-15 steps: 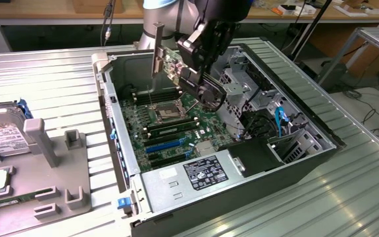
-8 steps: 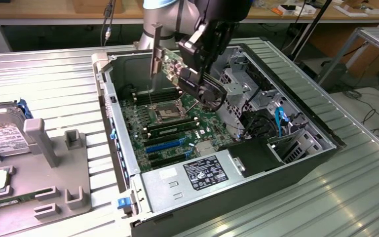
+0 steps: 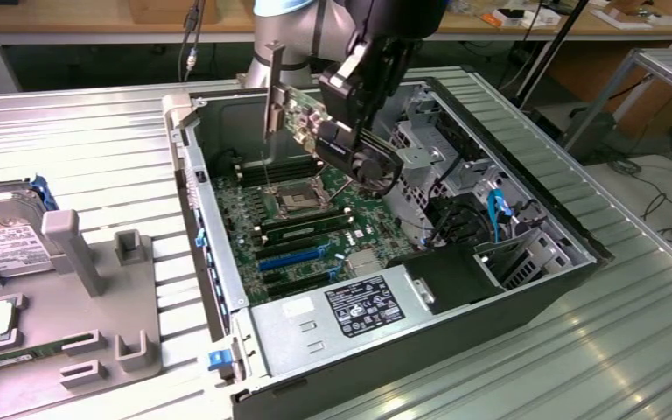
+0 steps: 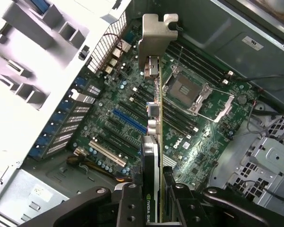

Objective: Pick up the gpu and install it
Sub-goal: 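Insert the gpu into the slot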

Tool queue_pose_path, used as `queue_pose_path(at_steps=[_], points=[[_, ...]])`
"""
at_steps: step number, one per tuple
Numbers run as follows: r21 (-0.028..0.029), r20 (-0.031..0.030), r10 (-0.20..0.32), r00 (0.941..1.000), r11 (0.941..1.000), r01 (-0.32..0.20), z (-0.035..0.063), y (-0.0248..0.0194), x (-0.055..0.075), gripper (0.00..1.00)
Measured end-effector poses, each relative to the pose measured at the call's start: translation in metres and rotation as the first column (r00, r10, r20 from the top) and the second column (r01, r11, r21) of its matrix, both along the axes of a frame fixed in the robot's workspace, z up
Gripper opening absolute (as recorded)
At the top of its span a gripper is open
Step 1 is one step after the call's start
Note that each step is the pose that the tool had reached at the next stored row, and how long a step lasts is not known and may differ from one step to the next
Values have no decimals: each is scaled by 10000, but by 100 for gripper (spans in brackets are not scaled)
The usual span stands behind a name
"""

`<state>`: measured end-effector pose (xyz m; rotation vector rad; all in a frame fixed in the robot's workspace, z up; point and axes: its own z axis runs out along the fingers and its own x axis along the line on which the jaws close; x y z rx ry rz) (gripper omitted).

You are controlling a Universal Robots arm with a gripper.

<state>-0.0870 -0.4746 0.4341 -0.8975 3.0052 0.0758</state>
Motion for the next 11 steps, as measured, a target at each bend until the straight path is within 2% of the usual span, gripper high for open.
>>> queue_pose_path(at_steps=[11], points=[[-1, 0, 538, 9986, 9986, -538, 0, 0, 0, 27]])
